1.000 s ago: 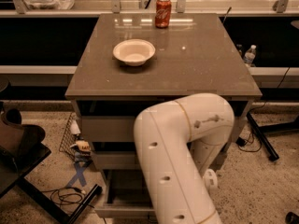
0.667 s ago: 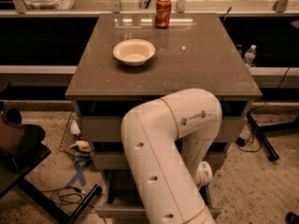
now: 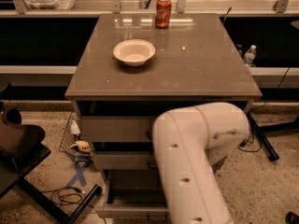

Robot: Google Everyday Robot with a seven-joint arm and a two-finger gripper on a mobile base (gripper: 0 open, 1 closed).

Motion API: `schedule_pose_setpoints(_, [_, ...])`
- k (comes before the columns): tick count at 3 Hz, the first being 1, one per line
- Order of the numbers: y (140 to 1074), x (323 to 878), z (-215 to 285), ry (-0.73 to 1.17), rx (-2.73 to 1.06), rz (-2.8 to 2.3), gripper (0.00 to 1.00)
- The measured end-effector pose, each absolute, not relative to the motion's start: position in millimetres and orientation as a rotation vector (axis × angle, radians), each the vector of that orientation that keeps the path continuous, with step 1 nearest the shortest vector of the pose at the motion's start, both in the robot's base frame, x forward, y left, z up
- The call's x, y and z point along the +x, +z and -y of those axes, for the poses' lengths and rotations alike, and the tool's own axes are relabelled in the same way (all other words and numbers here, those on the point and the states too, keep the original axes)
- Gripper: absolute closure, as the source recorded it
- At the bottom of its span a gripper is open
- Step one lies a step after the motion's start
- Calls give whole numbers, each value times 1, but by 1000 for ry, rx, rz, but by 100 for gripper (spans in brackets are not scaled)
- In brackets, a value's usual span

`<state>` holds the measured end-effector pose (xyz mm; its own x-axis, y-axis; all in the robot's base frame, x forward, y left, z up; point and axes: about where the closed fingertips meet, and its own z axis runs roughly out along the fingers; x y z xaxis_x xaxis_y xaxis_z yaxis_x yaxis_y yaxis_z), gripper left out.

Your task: Open bottom drawer

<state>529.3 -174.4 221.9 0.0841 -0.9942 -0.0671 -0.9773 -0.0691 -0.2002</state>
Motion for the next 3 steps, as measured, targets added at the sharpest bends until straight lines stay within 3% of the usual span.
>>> schedule_pose_setpoints(2, [120,498,116,213,-2152,-1577,100])
schedule_pose_setpoints(3, [134,521,121,171,-2112,-1547,100])
